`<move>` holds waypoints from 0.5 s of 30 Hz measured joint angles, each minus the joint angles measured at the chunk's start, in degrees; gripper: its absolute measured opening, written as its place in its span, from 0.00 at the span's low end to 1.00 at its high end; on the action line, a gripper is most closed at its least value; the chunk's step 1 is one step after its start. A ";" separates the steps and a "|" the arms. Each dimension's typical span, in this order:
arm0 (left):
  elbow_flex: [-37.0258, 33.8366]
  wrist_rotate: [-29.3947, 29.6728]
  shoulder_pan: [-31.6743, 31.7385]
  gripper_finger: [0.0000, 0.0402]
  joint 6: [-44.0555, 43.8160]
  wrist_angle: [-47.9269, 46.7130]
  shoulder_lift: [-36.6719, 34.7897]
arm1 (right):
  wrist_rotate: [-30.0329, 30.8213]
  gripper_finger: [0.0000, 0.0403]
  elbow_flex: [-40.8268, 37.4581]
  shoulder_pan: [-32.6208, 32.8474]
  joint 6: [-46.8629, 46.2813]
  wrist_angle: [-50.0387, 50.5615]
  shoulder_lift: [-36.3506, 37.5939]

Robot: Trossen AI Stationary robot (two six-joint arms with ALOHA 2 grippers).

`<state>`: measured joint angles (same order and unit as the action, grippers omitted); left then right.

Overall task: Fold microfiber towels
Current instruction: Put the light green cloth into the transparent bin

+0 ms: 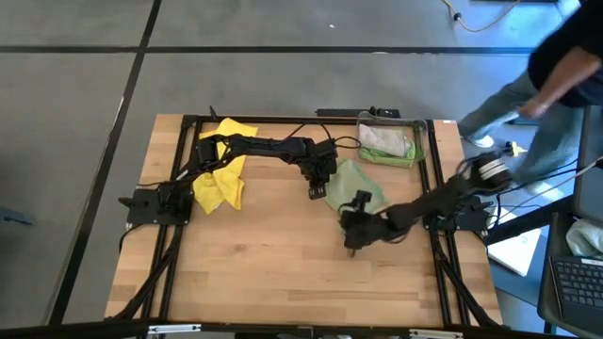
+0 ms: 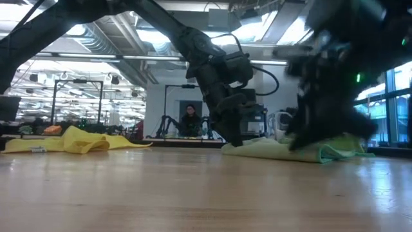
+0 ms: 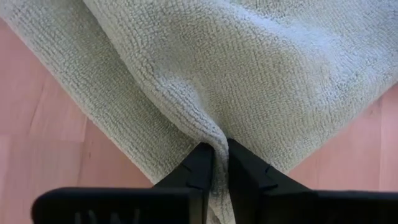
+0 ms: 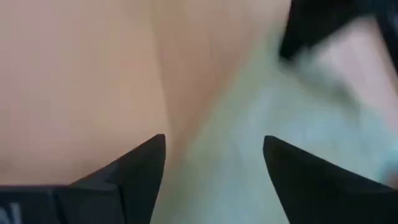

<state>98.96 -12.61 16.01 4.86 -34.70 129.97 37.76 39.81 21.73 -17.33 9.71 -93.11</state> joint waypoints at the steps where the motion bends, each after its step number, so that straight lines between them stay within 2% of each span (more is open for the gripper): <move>1: 0.00 -0.01 0.00 0.11 0.12 0.05 0.00 | 0.45 0.66 1.79 -0.20 -2.31 5.04 -2.30; 3: 0.00 -0.04 0.00 0.12 0.24 0.28 0.02 | 2.46 0.64 4.70 -0.54 -7.18 12.48 -6.02; 5: 0.00 -0.04 0.00 0.13 0.28 0.41 0.04 | 4.16 0.61 6.46 -0.74 -10.30 15.70 -8.75; 12: 0.00 -0.08 0.00 0.14 1.49 -0.02 0.04 | 5.83 0.54 7.34 -0.83 -10.86 15.63 -11.36; 15: 0.00 -0.12 0.06 0.14 1.81 -0.31 0.04 | 5.44 0.47 7.31 -0.81 -10.81 15.44 -11.20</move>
<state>98.96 -12.73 16.07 6.67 -35.00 130.02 43.20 47.11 20.93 -28.14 25.15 -104.31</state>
